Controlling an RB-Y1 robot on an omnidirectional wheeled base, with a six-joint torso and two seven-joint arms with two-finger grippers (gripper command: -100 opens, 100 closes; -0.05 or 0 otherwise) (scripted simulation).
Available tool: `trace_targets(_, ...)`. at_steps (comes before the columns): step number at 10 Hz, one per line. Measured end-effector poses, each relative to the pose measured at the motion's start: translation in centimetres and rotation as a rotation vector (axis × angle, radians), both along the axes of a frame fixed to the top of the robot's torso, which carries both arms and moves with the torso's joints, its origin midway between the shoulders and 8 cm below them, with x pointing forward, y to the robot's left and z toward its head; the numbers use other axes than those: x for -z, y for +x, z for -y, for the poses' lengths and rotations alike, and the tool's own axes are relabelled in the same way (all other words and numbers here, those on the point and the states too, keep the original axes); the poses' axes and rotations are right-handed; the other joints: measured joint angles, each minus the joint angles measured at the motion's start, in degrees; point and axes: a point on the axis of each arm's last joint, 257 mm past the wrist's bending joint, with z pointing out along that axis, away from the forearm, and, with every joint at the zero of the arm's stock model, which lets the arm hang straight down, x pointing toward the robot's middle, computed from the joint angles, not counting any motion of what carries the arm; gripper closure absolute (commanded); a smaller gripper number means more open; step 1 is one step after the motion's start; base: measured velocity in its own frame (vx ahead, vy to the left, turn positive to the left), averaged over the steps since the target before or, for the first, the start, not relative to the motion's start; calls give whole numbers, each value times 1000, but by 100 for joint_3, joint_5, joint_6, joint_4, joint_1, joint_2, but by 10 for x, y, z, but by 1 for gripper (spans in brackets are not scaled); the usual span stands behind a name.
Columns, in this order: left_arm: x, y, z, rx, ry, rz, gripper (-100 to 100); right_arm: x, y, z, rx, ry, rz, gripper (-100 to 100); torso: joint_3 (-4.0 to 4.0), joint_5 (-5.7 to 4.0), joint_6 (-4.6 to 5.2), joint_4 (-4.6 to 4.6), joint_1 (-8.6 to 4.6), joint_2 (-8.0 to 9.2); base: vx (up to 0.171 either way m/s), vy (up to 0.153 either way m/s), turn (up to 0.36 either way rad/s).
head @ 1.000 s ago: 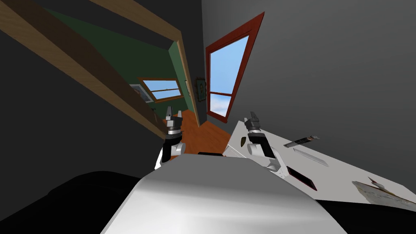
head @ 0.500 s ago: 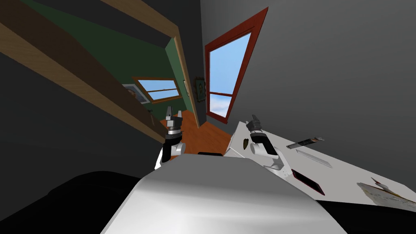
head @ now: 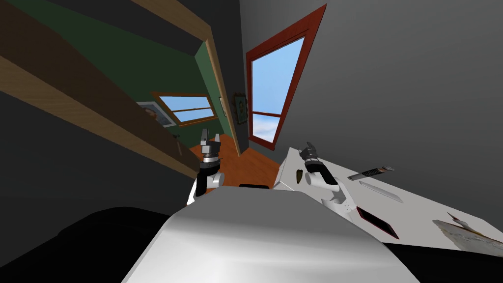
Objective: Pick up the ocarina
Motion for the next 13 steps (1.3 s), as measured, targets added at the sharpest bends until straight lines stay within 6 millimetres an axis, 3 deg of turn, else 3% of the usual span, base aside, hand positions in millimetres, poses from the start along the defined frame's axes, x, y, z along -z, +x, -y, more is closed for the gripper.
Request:
trace_targets(3, 0, 0, 0, 0, 0, 0, 0, 29, 0, 31, 52, 97, -76, -100, 0, 0, 2, 0, 2, -2, 81, 43, -75)
trace_targets(9, 0, 0, 0, 0, 0, 0, 0, 96, -19, 83, 166, 314, -212, -100, -3, -3, 3, -1, -12, -6, 96, 20, -92)
trace_targets(13, 0, 0, 0, 0, 0, 0, 0, 125, -27, 98, 225, 429, -275, -100, 4, -3, 1, 2, -13, 7, 72, 13, -84)
